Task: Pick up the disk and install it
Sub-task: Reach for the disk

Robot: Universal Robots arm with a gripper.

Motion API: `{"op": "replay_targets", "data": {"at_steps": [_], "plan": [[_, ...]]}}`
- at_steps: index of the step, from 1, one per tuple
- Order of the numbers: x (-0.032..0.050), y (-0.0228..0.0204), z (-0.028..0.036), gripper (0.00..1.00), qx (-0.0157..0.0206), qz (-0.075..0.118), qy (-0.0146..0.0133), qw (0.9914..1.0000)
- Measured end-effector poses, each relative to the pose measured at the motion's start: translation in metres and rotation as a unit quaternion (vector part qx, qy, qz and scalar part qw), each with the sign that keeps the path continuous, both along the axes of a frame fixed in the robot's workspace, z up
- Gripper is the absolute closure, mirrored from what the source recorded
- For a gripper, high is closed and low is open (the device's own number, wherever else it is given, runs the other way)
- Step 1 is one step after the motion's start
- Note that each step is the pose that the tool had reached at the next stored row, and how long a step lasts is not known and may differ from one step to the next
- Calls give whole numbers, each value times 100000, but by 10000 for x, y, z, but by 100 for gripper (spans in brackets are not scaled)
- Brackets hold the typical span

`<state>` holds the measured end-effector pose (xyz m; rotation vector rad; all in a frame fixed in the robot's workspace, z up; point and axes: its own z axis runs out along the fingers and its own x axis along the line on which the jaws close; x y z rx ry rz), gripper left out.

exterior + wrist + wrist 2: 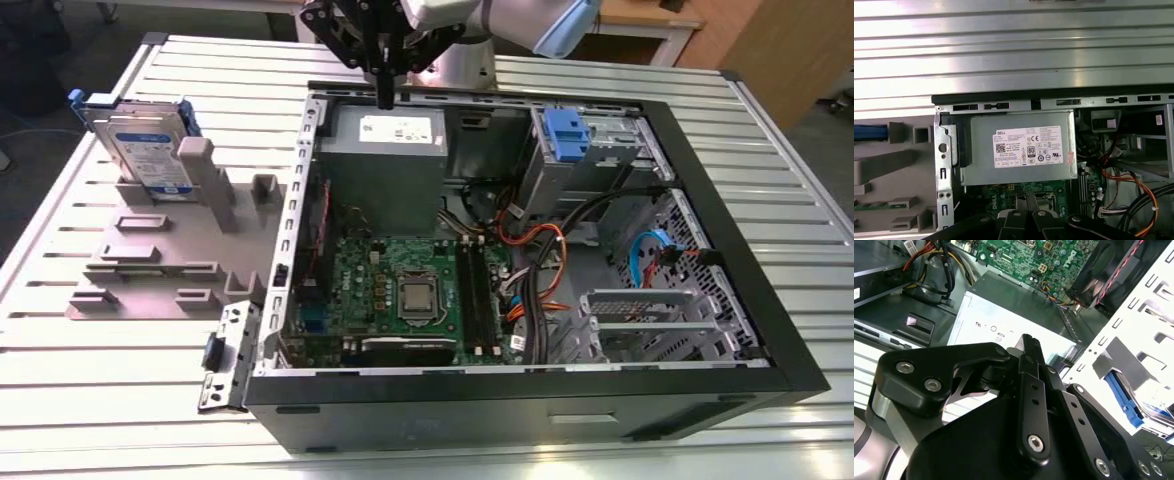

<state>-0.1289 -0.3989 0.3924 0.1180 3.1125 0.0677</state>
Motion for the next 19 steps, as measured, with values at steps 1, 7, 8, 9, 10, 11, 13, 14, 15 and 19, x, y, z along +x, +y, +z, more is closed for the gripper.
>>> {"op": "replay_targets", "data": {"at_steps": [1, 7, 8, 9, 10, 11, 13, 14, 15, 19], "plan": [[-6, 0, -2, 89, 1, 2, -2, 100000], [-40, 0, -11, 89, -3, -3, 7, 100000], [-44, 0, -12, 89, -2, -2, 5, 100000], [-48, 0, -14, 89, -3, -3, 6, 100000], [-51, 0, -15, 89, -5, -1, 8, 100000], [-54, 0, -17, 89, -2, 0, 7, 100000], [-58, 0, -20, 89, -2, 3, 13, 100000], [-62, 0, -21, 89, -2, -3, 13, 100000], [-65, 0, -23, 89, -2, -2, 15, 100000], [-92, 0, -50, 89, -5, -3, 72, 100000]]}}
